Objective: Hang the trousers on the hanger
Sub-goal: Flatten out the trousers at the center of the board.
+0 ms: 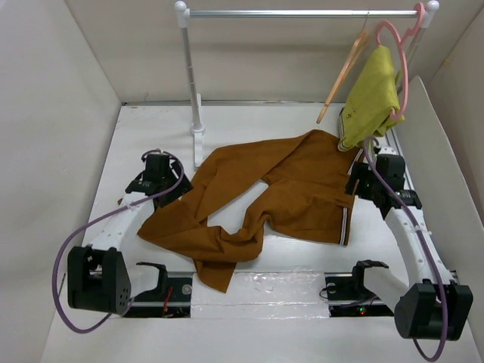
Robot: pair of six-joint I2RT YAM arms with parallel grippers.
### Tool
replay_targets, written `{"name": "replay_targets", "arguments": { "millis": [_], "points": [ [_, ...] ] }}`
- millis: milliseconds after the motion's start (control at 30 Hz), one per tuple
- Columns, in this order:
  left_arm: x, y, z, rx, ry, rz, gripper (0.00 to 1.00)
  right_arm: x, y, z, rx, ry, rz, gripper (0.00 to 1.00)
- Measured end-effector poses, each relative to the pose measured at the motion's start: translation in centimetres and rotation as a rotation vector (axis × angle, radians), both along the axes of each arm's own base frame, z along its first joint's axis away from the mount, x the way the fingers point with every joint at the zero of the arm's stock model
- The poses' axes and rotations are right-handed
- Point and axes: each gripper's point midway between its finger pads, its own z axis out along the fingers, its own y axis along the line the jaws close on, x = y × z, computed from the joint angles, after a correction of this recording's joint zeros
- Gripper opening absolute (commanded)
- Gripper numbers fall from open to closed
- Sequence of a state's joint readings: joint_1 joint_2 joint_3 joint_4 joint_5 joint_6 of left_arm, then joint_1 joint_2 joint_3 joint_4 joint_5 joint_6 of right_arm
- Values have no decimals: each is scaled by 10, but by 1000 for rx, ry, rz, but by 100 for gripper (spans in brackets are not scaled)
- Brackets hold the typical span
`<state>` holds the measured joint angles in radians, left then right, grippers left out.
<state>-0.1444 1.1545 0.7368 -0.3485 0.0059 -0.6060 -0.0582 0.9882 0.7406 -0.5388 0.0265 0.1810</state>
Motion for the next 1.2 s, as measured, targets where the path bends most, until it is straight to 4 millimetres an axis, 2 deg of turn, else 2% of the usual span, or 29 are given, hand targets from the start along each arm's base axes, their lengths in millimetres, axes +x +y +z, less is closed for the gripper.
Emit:
{"name": "replay_targets", "arguments": {
  "millis": [100, 200, 233, 333, 367, 500, 600, 667, 700, 733, 767, 867, 933, 1033, 1067, 1133, 1167, 1200],
  "points": [
    [10, 2, -7, 52, 34, -32, 61, 9, 14, 24, 3, -66, 90, 68],
    [21, 0, -14, 102, 62, -76, 61, -3, 56, 29, 44, -109, 268, 63],
    [24, -2, -17, 114, 72, -92, 60, -12, 75, 28, 66, -127, 348, 63],
    [32, -4, -22, 147, 94, -126, 61, -48, 130, 16, 141, -124, 600, 72],
    [35, -4, -24, 156, 103, -137, 61, -59, 145, 11, 151, -109, 672, 78],
    [41, -3, -42, 188, 160, -171, 61, -97, 206, -2, 154, -12, 958, 87],
    [37, -2, -61, 203, 217, -193, 59, -118, 251, 8, 117, 7, 1162, 89],
    [35, -3, -71, 199, 246, -209, 43, -121, 284, 28, 89, -28, 1279, 89],
    [35, -3, -73, 205, 251, -218, 32, -120, 301, 39, 73, -54, 1326, 89],
    [36, -6, -72, 190, 244, -228, 0, -115, 308, 44, 46, -93, 1350, 89],
    [37, -7, -72, 183, 240, -232, 0, -113, 332, 56, 43, -117, 1393, 90],
    [36, -11, -70, 166, 234, -249, 0, -109, 363, 60, 7, -154, 1478, 88],
    [36, -10, -63, 158, 222, -246, 0, -106, 375, 45, -22, -137, 1517, 85],
    [36, -5, -33, 154, 164, -224, 0, -103, 380, -3, -74, -29, 1545, 70],
    [38, -3, -16, 156, 128, -215, 0, -104, 379, -21, -85, 15, 1552, 58],
    [47, 0, 22, 162, 31, -192, 0, -112, 372, -54, -91, 104, 1572, 45],
    [52, 1, 46, 163, -32, -180, 0, -119, 365, -68, -89, 144, 1581, 26],
    [57, 2, 70, 164, -97, -167, 0, -125, 359, -77, -89, 170, 1591, 17]
  ]
}}
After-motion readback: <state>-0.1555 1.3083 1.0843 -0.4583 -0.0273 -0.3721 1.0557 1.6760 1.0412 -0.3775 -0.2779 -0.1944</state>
